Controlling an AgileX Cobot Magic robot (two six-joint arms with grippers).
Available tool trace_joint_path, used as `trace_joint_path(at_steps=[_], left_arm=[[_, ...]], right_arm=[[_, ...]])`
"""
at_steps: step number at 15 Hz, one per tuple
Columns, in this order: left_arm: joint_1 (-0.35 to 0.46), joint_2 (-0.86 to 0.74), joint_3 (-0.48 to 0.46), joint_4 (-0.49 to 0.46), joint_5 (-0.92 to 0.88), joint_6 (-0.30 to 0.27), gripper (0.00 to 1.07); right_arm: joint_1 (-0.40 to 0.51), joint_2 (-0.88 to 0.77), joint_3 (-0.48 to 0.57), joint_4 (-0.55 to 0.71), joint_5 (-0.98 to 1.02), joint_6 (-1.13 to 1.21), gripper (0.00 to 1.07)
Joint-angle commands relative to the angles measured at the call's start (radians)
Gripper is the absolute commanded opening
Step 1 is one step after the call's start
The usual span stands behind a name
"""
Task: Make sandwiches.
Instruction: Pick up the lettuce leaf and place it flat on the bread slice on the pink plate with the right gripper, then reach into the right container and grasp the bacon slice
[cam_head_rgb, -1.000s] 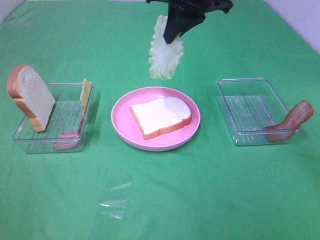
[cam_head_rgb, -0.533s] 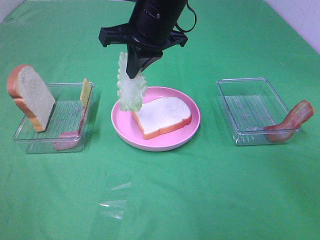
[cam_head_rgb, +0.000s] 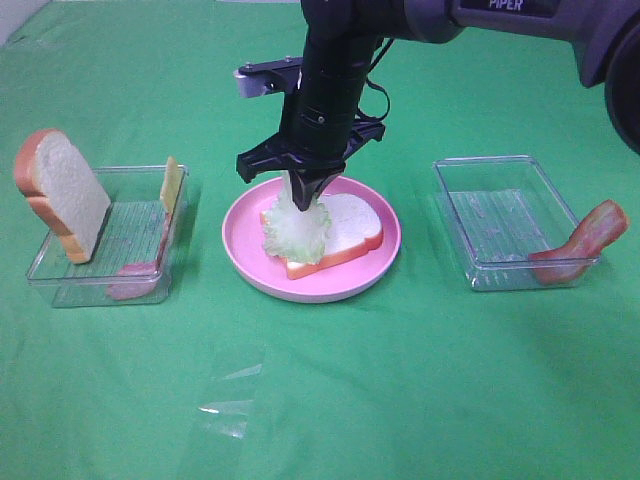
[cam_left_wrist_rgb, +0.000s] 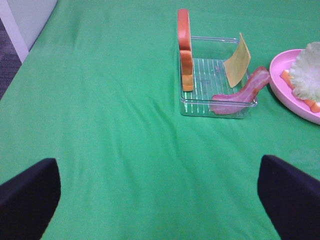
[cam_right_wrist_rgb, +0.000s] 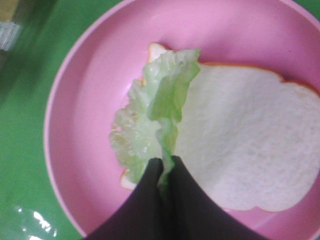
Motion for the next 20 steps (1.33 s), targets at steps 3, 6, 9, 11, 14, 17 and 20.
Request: trace_joint_path(at_steps=[3,6,9,11,14,17,20], left_arm=[[-0.002,-0.014,0.001,0.0,-0.005,0.003,1.0],[-0.002,-0.014,0.001,0.0,-0.005,0.003,1.0],[-0.002,-0.014,0.001,0.0,-0.005,0.003,1.0],[-0.002,-0.014,0.001,0.0,-0.005,0.003,1.0],[-0.002,-0.014,0.001,0.0,-0.005,0.003,1.0],[-0.002,-0.014,0.001,0.0,-0.005,0.003,1.0],[-0.002,-0.014,0.001,0.0,-0.005,0.003,1.0]], right_arm=[[-0.004,0.008,-0.005,-0.103,0.0,0.024,0.0],[-0.004,0.008,-0.005,-0.099,0.002,0.024,0.0],[-0.004,0.006,-0.005,-0.107,0.01,0.024,0.51],[-0.004,-0.001,-0.007,-0.151,0.025,0.024,0.97],[-0.004,-0.042,-0.015,-0.189,0.045,0.024,0.96],[-0.007,-0.101,-0.043,-0.262,0.084,0.024,0.96],[-0.053,-0.164,-0.043,-0.312,0.117,0.024,0.96]])
